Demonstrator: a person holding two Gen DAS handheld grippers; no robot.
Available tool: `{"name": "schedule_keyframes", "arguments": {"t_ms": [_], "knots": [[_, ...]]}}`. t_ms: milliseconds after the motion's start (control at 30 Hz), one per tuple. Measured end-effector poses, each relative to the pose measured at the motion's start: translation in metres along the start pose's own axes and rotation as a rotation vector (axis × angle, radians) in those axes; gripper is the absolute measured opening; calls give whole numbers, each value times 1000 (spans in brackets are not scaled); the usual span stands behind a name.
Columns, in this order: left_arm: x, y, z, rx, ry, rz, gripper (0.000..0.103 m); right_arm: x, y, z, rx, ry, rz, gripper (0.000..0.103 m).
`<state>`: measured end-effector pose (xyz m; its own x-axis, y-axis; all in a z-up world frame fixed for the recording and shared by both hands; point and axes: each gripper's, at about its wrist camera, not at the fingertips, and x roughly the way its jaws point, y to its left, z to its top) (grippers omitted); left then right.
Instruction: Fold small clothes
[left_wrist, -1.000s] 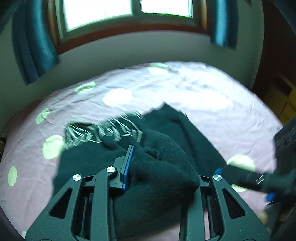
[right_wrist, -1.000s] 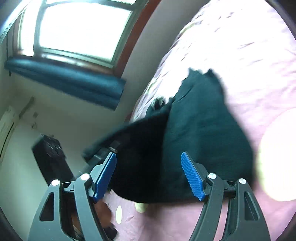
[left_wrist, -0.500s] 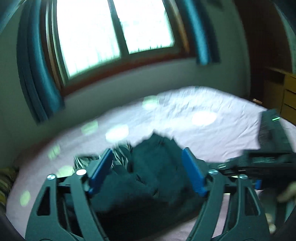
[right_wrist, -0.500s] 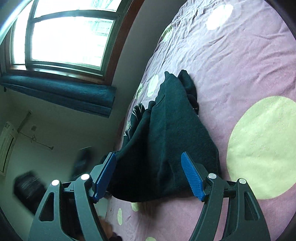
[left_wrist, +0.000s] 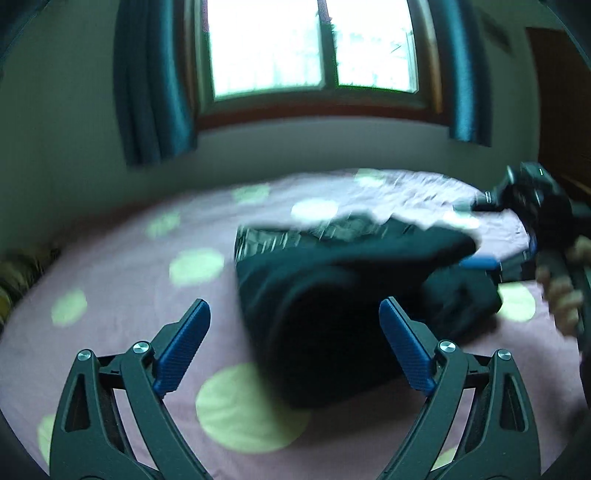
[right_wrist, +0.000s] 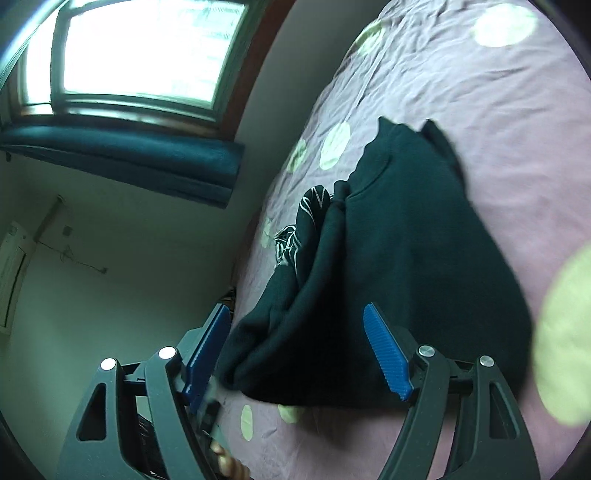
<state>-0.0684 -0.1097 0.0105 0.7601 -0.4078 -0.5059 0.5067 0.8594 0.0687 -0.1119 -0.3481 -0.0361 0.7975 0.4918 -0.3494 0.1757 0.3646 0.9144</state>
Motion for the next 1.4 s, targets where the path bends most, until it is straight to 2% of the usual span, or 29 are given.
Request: {"name": "schedule_keyframes", "arguments": {"t_ms": [133, 233, 433, 467, 500, 533, 600, 667, 767, 833, 933, 1033, 1133, 1233, 1333, 1367, 1400], "knots": [[23, 15, -16, -24, 77, -5, 93, 42, 6, 33, -22, 71, -80, 74], [30, 20, -20, -32, 82, 3, 93, 73, 3, 49, 6, 147, -97, 74], [46, 27, -28, -62, 124, 5, 93, 118, 10, 61, -51, 260, -150, 72], [48, 28, -30, -65, 134, 7, 93, 122, 9, 62, -56, 268, -169, 53], [50, 29, -31, -74, 145, 6, 93, 126, 9, 63, -68, 268, -200, 24], [52, 33, -31, -96, 161, 5, 93, 130, 10, 62, -84, 276, -207, 18], [52, 38, -30, -116, 161, 5, 93, 128, 22, 62, -140, 267, -222, 16], [50, 39, -27, -108, 152, 9, 93, 114, 48, 64, -228, 208, -198, 15], [49, 31, -21, -70, 135, -10, 96, 74, 84, 79, -290, 92, -66, 15], [48, 20, -15, -34, 108, -23, 97, 49, 92, 84, -351, 50, -47, 15], [53, 3, -11, 18, 87, -29, 97, 31, 52, 90, -306, 35, -116, 15], [67, -12, -17, 66, 129, -49, 97, 30, -11, 92, -190, 54, -195, 15], [77, -17, -24, 92, 182, -41, 97, 35, -58, 82, -100, 71, -176, 14], [79, -10, -24, 57, 191, -65, 97, 32, -68, 81, -73, 53, -108, 15], [80, -11, -25, 65, 196, -43, 97, 27, -60, 80, -65, 69, -125, 23], [81, -11, -25, 65, 199, -42, 97, 23, -58, 81, -49, 66, -127, 35], [81, -10, -25, 61, 200, -46, 97, 15, -55, 79, -38, 60, -116, 53]]}}
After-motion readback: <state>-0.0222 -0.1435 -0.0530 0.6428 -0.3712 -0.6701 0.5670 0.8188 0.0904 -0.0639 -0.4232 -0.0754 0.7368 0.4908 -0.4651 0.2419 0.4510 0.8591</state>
